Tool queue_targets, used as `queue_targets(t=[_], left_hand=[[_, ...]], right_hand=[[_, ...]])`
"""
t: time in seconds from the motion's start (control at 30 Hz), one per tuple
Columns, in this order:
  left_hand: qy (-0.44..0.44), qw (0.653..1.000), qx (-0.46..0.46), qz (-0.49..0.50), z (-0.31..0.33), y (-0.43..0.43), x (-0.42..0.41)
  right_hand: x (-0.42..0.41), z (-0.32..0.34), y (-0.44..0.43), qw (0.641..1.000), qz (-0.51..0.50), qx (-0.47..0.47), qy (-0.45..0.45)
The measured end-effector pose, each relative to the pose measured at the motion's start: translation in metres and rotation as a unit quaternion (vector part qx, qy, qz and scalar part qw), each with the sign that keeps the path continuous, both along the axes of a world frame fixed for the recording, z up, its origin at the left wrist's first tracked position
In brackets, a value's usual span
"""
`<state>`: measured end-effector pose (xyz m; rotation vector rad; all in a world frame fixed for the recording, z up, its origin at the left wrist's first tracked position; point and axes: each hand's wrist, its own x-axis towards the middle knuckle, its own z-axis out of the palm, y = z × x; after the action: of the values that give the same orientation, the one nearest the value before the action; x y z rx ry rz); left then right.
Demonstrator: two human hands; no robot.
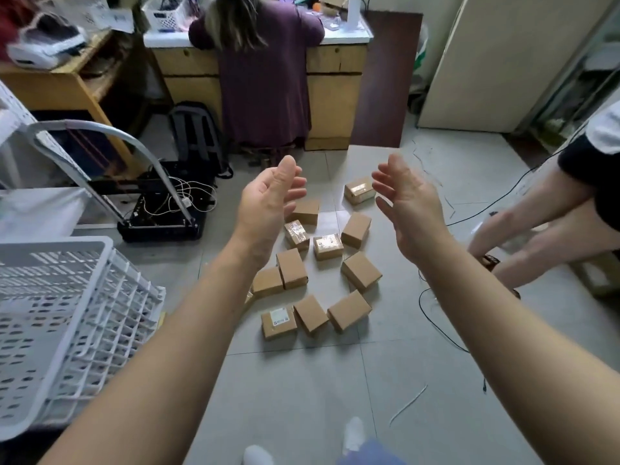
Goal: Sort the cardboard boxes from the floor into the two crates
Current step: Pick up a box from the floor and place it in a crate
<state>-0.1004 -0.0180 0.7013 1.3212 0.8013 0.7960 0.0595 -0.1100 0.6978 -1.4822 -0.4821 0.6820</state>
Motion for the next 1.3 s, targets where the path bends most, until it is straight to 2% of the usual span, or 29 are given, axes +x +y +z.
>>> queue_targets(t=[0.2,0.4,0.83,1.07,1.3], left_hand=[[0.013,1.000,-0.017,0.018,-0.019,-0.010,0.060],[0.031,0.999,-0.038,-0.006,-0.045,-0.007,0.112],[0.098,0.987,-0.047,-0.120,-0.120,0.121,0.244],[0.154,0.973,-0.081,-0.151,-0.203,0.172,0.305],[0.209,0.960,-0.100,-0.156,-0.355,0.199,0.362]], right_hand=[[0.060,-0.023,-0.010,0.999,0.000,-0.016,0.029],[0.105,-0.051,-0.009,0.996,-0.024,-0.047,0.072],[0.199,-0.140,0.075,0.974,-0.149,-0.106,0.134],[0.238,-0.230,0.109,0.952,-0.192,-0.167,0.168],[0.290,-0.378,0.134,0.928,-0.202,-0.245,0.195]])
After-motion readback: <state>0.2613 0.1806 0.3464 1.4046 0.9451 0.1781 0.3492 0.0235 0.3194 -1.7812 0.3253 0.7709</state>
